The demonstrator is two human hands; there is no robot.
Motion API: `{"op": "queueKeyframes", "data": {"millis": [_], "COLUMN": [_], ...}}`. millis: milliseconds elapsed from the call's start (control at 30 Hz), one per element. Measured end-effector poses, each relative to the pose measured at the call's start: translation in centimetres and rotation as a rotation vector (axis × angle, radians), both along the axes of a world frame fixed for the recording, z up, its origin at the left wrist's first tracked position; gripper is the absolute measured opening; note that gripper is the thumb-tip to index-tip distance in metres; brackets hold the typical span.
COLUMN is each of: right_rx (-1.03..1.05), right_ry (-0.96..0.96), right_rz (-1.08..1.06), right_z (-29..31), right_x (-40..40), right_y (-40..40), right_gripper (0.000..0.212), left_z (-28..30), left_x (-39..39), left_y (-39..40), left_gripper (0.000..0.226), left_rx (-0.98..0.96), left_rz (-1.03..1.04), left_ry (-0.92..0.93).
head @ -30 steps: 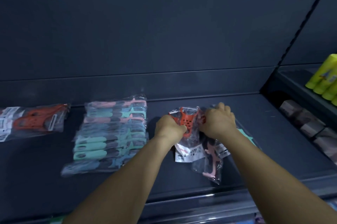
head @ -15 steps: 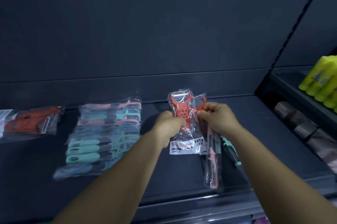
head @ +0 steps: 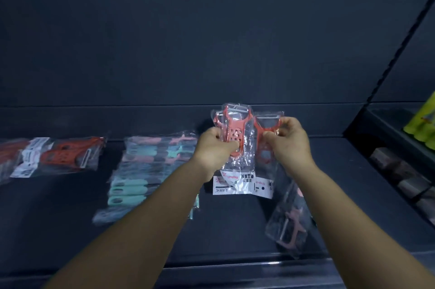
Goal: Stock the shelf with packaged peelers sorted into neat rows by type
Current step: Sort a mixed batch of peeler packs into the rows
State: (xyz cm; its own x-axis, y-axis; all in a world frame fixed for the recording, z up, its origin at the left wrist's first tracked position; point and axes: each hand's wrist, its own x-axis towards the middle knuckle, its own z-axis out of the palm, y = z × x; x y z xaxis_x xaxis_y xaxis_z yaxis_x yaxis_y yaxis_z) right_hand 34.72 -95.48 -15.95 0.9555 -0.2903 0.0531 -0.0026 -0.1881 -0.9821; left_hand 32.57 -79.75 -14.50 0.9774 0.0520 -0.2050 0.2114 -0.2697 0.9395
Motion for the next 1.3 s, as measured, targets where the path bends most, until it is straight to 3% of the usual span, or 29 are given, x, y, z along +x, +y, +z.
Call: {"op": "queueKeyframes", "data": {"millis": [100,133,300,367,667,800,900,1100,1300], "right_rx": [-0.014,-0.009,-0.001,-0.009,-0.149,-0.186,-0.197,-0.203,-0.226], "right_ry": [0.012,0.010,-0.030,-0.006,0.170,0.223,0.246,0.299,0.309], "right_rz": [0.063,0.088,0.176,0.214,0.296,0.310,0.291,0.207,0.208], "right_z": [0.6,0.9,1.5,1.3,-0.6,-0.9,-1.3,-3.0,-4.0], "right_x": [0.1,0.0,-0.5,-0.8,-2.7,-4.2,-5.4,-6.2,-7.0], "right_y": [2.4,3.5,10.0,12.9,25.7,30.0,32.3,35.0,36.2], "right_gripper": [0.057,0.060,0.002,0.012,0.011,0.015,0.012,0.008,0.016], "left_z": [1.0,1.3,2.7,2.9,0.5,-0.5,-0.6,-1.5,-3.2], "left_x": [-0.7,-1.0,-3.0,-4.0,-6.6,-5.9,-4.8,-2.2,-1.1], "left_y": [2.5,3.6,10.3,13.8,29.8,34.9,36.7,38.2,38.8], "left_gripper": [0.015,0.014,0.028,0.045,0.031,0.041,0.059,0.063,0.062], "left_rx": [0.059,0.083,0.218,0.299,0.578,0.749,0.871,1.029,1.101], "left_rz": [-0.017,-0.022,-0.020,-0.021,-0.102,-0.194,-0.300,-0.511,-0.463], "left_ry": [-0.025,-0.038,-0.054,-0.037,0.127,0.168,0.135,0.089,-0.022]}}
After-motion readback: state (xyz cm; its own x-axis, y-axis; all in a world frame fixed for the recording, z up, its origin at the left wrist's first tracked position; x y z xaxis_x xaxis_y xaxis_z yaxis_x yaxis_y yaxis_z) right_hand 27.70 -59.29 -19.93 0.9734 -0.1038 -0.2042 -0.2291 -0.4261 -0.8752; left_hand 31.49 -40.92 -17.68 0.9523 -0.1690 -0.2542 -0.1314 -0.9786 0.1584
